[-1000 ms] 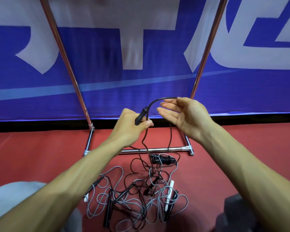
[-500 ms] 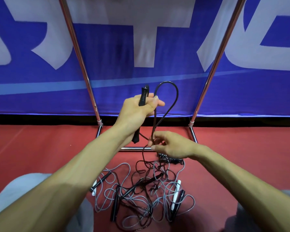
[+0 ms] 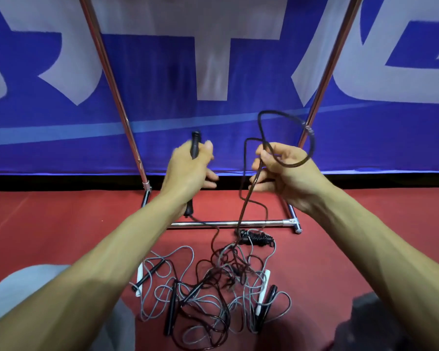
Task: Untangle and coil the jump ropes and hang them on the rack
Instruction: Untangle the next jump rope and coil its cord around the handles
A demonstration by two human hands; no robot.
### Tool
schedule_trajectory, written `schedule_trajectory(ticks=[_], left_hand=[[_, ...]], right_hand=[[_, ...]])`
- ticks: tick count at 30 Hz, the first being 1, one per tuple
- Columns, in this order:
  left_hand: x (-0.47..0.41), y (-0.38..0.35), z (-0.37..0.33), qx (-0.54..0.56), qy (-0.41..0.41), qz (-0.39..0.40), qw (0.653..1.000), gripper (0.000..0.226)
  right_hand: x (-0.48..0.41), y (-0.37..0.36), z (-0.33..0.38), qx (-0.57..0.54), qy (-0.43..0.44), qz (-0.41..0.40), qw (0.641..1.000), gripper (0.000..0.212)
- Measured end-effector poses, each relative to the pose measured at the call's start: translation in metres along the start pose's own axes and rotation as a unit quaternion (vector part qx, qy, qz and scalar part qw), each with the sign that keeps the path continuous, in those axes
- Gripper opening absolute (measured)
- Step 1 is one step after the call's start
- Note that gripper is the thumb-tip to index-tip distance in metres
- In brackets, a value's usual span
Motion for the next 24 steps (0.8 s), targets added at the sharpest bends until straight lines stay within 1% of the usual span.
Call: schedule_trajectory(ticks=[1, 2, 4, 5, 7, 9, 11, 13, 15, 18, 19, 21, 22, 24], left_hand=[[0.003, -0.008, 0.006, -0.008, 0.038, 0.053, 0.998, 0.025], [0.008, -0.017, 0.014, -0.039, 0.063, 0.112, 0.991, 0.025], [0.020, -0.034, 0.029, -0.118, 0.082, 0.218, 0.965, 0.025], [0.027, -0.042, 0.035, -0.129, 0.094, 0.255, 0.954, 0.025], [0.035, -0.050, 0.039, -0.096, 0.133, 0.277, 0.947, 0.029], [0.034, -0.050, 0.037, -0.051, 0.152, 0.259, 0.953, 0.035], [0.031, -0.047, 0.033, -0.041, 0.151, 0.250, 0.956, 0.037], [0.031, -0.044, 0.030, -0.059, 0.131, 0.260, 0.955, 0.030], [0.030, -0.043, 0.027, -0.058, 0.111, 0.254, 0.959, 0.023], [0.028, -0.038, 0.019, -0.015, 0.084, 0.187, 0.979, 0.023], [0.026, -0.035, 0.016, 0.004, 0.074, 0.160, 0.984, 0.024], [0.020, -0.029, 0.010, 0.041, 0.056, 0.113, 0.991, 0.024], [0.018, -0.026, 0.006, 0.060, 0.049, 0.094, 0.992, 0.024], [0.016, -0.022, 0.000, 0.109, 0.046, 0.071, 0.990, 0.023]], right_hand=[[0.000, 0.003, 0.001, -0.038, -0.008, -0.015, 0.999, 0.013], [0.000, 0.007, 0.001, -0.074, -0.024, -0.033, 0.996, 0.014], [-0.001, 0.012, -0.004, -0.147, -0.069, -0.067, 0.984, 0.016], [-0.001, 0.014, -0.006, -0.173, -0.090, -0.078, 0.978, 0.016], [-0.001, 0.015, -0.009, -0.207, -0.119, -0.091, 0.967, 0.017], [-0.002, 0.020, -0.011, -0.263, -0.126, -0.114, 0.950, 0.018], [-0.003, 0.028, -0.011, -0.300, -0.116, -0.140, 0.936, 0.019], [-0.004, 0.036, -0.009, -0.254, -0.099, -0.161, 0.949, 0.018], [-0.005, 0.038, -0.011, -0.200, -0.090, -0.168, 0.961, 0.018], [-0.005, 0.027, -0.018, -0.134, -0.114, -0.132, 0.976, 0.016], [-0.004, 0.021, -0.021, -0.082, -0.125, -0.107, 0.983, 0.015], [-0.002, 0.006, -0.027, 0.060, -0.127, -0.030, 0.990, 0.020], [-0.001, -0.003, -0.030, 0.127, -0.119, 0.016, 0.985, 0.023], [0.003, -0.022, -0.037, 0.228, -0.098, 0.105, 0.963, 0.028]])
Point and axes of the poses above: each hand's wrist, its own x-axis away from the middle knuckle, its own y-axis out of the back of the hand, z = x × y, the point moved 6 cm from there along -x, towards the middle knuckle, and after that the axes turned 15 degrees about x, right-handed, at the moved point
